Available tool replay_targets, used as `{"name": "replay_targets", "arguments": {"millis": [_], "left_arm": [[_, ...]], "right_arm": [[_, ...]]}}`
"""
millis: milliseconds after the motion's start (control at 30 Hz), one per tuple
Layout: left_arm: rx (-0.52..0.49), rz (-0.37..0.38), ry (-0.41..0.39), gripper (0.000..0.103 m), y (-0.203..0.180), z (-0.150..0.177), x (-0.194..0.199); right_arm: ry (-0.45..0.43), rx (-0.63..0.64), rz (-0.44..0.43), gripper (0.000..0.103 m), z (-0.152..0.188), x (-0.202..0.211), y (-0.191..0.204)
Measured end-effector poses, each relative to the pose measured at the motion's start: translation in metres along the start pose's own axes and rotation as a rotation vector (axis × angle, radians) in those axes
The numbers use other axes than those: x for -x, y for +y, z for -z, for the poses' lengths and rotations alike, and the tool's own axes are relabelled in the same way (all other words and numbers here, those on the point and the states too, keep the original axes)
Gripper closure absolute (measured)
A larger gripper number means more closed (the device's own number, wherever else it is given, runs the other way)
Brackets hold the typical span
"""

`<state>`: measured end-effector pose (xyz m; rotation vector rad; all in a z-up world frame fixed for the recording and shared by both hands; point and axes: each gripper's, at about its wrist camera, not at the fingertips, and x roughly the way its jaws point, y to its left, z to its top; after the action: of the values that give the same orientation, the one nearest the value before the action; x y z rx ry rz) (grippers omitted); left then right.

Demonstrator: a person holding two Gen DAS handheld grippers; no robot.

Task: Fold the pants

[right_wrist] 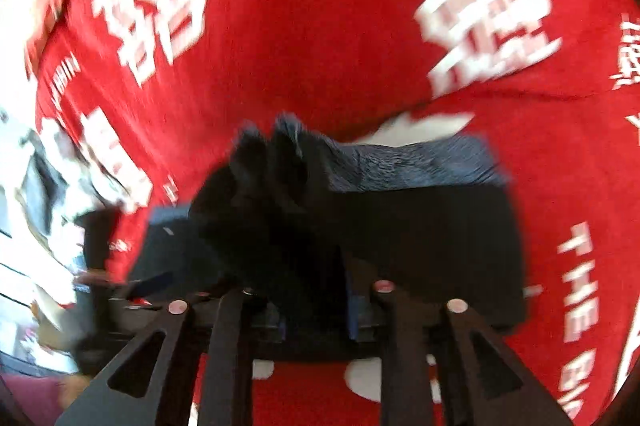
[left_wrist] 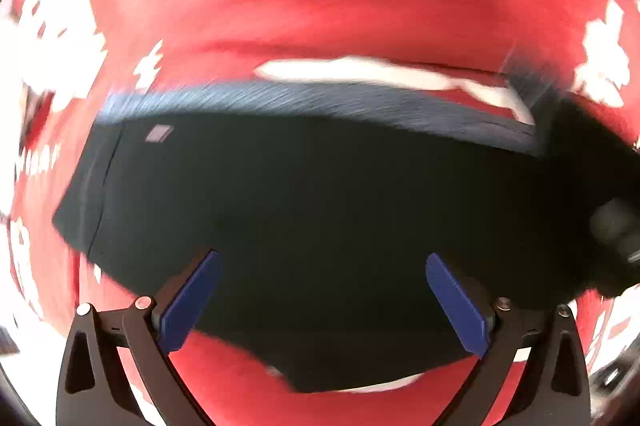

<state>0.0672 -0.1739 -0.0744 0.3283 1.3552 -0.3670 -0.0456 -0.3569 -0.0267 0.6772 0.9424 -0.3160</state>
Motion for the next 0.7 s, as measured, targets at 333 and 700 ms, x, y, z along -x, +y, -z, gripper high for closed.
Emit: {"name": "replay_targets", "arguments": {"millis": [333,700], "left_arm": [[0.022,0.120,0.029,0.000,0.042,0.008,-0.003],[-0.190,0.354,0.041,0.019,-0.039,-0.002,0.011]], "right_arm": [[0.145,0.185,0.033,0.035,0.041,-0.025,0.058],[0.209,-0.589,-0.376,0.046,0.052,-0.013,-0.099]]}}
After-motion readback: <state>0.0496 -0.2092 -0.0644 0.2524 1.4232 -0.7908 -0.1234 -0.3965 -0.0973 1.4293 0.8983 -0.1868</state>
